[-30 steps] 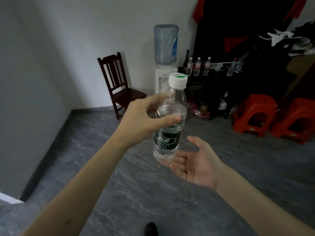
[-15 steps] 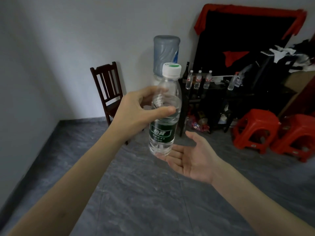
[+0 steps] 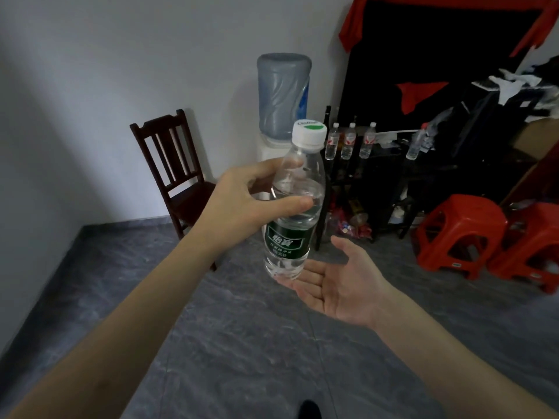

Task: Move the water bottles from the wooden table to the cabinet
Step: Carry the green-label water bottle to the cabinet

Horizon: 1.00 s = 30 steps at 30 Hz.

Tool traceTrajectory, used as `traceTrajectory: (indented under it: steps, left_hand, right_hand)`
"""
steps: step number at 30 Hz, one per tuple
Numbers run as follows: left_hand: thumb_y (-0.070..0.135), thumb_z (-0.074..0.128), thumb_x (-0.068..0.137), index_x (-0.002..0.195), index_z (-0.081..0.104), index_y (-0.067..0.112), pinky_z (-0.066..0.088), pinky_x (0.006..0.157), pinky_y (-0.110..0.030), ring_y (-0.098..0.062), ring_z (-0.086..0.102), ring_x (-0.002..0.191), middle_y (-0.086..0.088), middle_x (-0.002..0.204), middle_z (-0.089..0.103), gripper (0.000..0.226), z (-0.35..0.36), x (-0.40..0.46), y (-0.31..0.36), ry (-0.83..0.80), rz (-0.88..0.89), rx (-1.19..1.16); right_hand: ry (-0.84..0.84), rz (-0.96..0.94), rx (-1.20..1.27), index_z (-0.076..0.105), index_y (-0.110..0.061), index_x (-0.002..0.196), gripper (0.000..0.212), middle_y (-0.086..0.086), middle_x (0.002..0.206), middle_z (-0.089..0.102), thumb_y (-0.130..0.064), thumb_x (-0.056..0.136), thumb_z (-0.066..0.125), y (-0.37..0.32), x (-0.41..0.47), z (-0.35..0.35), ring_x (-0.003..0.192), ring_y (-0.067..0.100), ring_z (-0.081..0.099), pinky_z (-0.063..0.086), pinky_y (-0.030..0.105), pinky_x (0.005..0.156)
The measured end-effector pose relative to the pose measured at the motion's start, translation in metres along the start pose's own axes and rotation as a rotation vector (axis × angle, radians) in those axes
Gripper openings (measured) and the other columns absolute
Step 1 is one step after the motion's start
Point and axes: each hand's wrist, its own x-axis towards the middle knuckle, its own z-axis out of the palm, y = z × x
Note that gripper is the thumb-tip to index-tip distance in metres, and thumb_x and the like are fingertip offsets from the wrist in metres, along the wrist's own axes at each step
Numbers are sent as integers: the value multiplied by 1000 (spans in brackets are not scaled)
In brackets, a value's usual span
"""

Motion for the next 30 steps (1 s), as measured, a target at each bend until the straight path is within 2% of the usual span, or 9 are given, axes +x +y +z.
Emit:
traceTrajectory:
  steps: [4, 8, 12, 15, 18, 22, 26, 28, 30]
  left_hand:
    - [38, 81, 66, 119, 68, 33, 56, 96, -31, -5, 72, 104, 14, 105, 78, 54, 21, 67, -18, -27, -4, -20]
    - [34, 84, 67, 123, 68, 28, 56, 94, -25, -3, 72, 104, 14, 106, 77, 58, 41, 139, -29, -73, -11, 21]
    - [31, 86, 72, 126, 67, 29, 56, 98, -36, -6, 71, 106, 13, 112, 76, 58, 61, 197, -42, -87, 17, 54]
    - [30, 86, 73, 126, 66, 33, 54, 101, -41, -6, 70, 108, 14, 113, 76, 56, 70, 233, -55, -107, 10, 54]
    - [32, 86, 72, 130, 66, 26, 54, 101, -39, -5, 70, 109, 12, 114, 76, 62, 72, 269, -69, -103, -2, 57]
    - [26, 84, 74, 126, 68, 22, 55, 99, -28, -2, 71, 105, 13, 109, 77, 55, 69, 316, -92, -69, -12, 55]
    - [29, 86, 73, 128, 67, 24, 55, 100, -33, -5, 71, 108, 12, 112, 76, 59, 59, 367, -124, -73, 0, 57]
    - [33, 86, 72, 129, 67, 24, 54, 101, -34, -6, 71, 107, 12, 111, 77, 61, 51, 396, -137, -82, 12, 61]
    - [39, 86, 68, 125, 67, 31, 53, 102, -35, -4, 71, 106, 15, 109, 77, 60, 41, 428, -146, -86, 15, 51]
  right_hand:
    - [11, 1, 3, 54, 4, 135, 85, 23, 134, 62, -66, 92, 34, -62, 26, -25, 127, 30, 58, 53, 28, 79]
    - [23, -1, 11, 55, 3, 134, 85, 22, 133, 63, -67, 91, 34, -124, 50, -47, 123, 29, 60, 55, 29, 75]
    - [41, -17, 14, 56, 4, 133, 83, 23, 130, 64, -65, 92, 33, -183, 76, -66, 112, 30, 67, 57, 29, 69]
    - [51, -4, 12, 57, 4, 132, 82, 23, 130, 64, -64, 93, 33, -216, 94, -77, 116, 30, 64, 57, 29, 69]
    - [50, 0, 6, 57, 3, 132, 83, 22, 130, 64, -65, 92, 33, -248, 116, -82, 118, 30, 63, 58, 29, 68]
    - [52, 5, 14, 57, 3, 133, 84, 22, 131, 64, -66, 92, 34, -289, 152, -88, 108, 31, 69, 60, 28, 65]
    - [55, -1, 10, 55, 3, 135, 84, 22, 130, 64, -66, 92, 34, -327, 194, -89, 113, 32, 67, 58, 29, 68]
    - [55, -8, 15, 55, 3, 135, 84, 22, 129, 65, -66, 92, 34, -348, 215, -88, 107, 32, 70, 57, 29, 70]
    - [59, -18, 28, 54, 3, 136, 84, 22, 130, 65, -66, 92, 34, -371, 234, -83, 104, 31, 71, 58, 30, 70]
